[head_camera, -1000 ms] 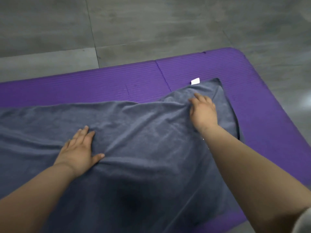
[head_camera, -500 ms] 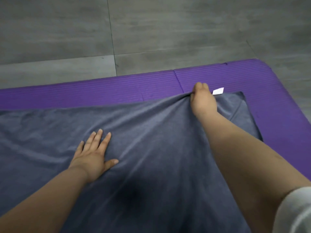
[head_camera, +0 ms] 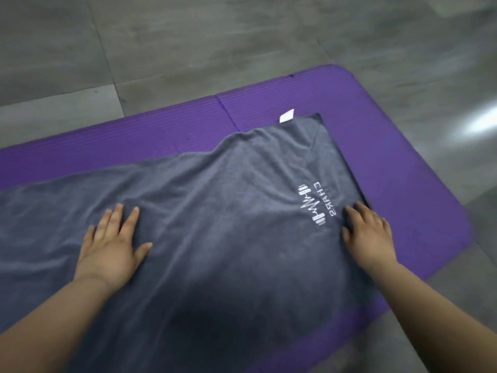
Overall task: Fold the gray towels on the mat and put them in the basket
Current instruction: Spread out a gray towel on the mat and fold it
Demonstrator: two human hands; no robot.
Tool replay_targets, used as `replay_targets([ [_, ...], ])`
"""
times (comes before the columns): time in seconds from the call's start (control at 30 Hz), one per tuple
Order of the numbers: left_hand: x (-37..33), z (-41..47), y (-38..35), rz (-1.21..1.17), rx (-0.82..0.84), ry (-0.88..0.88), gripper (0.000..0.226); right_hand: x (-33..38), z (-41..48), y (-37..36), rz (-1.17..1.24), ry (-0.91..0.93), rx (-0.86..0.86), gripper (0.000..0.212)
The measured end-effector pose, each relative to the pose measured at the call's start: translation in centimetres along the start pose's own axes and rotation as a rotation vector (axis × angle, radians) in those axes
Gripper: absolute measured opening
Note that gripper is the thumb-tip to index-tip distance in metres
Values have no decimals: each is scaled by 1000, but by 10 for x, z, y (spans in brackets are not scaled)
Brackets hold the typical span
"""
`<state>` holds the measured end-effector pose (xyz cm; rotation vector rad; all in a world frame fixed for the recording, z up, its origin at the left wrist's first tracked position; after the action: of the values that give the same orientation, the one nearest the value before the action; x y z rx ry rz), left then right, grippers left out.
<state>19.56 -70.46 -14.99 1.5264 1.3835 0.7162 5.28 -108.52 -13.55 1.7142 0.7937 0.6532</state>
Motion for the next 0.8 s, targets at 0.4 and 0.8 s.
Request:
replay_targets([
  [0.4, -80, -55, -63, 176, 75, -485, 64, -124, -32, 25, 234, -530, 11, 32],
  [0.8, 67, -29, 14, 98, 75, 2, 67, 161, -18, 3, 61, 354, 34, 69],
])
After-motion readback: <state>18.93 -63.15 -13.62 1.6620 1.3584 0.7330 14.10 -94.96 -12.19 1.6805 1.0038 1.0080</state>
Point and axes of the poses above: each hand's wrist, its own z-axis towards the middle knuckle, its own y-axis out of the back of the hand, x = y × z, the point moved 7 cm from there along z, towards the middle knuckle, and after that the axes turned 1 degree about -z, right-handed, at the moved point
